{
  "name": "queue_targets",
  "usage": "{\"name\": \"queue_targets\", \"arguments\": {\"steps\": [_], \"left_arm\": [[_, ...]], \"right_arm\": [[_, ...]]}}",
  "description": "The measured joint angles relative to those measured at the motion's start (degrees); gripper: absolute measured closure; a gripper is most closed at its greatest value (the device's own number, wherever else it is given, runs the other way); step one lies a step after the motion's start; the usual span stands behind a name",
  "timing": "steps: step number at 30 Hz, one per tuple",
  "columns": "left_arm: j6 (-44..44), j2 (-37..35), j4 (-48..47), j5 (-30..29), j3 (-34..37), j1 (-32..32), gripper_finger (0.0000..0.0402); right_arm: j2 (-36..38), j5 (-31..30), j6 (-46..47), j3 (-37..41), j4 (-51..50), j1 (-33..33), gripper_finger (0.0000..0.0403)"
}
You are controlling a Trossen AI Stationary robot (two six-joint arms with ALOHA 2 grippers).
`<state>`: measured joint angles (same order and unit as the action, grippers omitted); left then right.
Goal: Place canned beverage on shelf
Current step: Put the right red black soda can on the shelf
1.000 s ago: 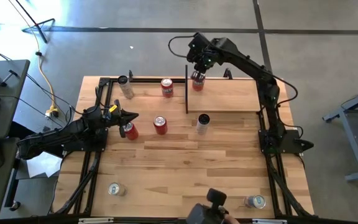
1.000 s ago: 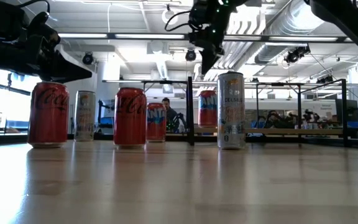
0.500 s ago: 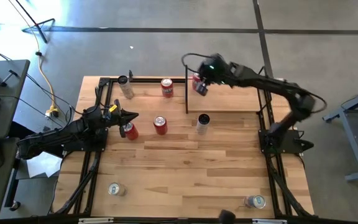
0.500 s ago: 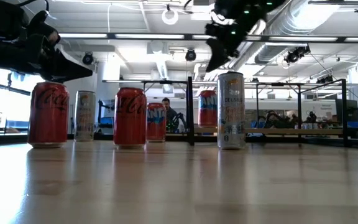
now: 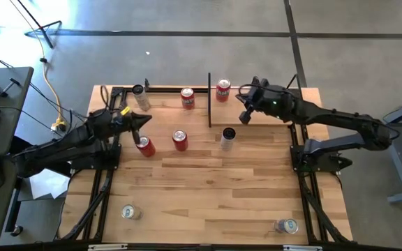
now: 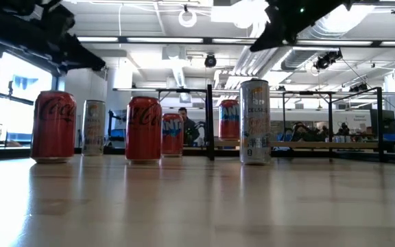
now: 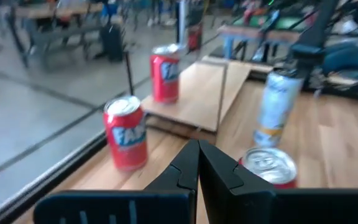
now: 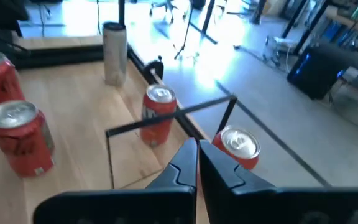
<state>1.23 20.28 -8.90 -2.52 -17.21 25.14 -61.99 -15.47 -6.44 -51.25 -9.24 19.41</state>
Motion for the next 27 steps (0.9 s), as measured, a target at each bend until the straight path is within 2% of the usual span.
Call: {"name": "queue_targets", "arguments": {"steps": [6, 13, 18, 27], "left_arm": [[-0.17, 14.39, 0.14, -2.89, -6.38, 2.86, 0.0401], [-3.89, 26.42, 0.52, -0.94, -14.40, 2.93, 0.0401], [-4.91, 30.89, 3.94, 4.67, -16.29, 1.22, 0.0393], [-7.34, 32.72, 11.55, 3.66, -14.89, -4.87, 0.0323]], "right_arm": [[1.52, -0.14, -2.41, 0.11, 0.43, -0.85, 0.0403], [1.22, -0.12, -2.93, 0.14, -0.45, -0.85, 0.0403], [1.22, -0.08, -3.26, 0.15, -0.93, -0.85, 0.0403], [1.19, 1.01, -6.67, 0.15, -1.42, -0.85, 0.0403]]}}
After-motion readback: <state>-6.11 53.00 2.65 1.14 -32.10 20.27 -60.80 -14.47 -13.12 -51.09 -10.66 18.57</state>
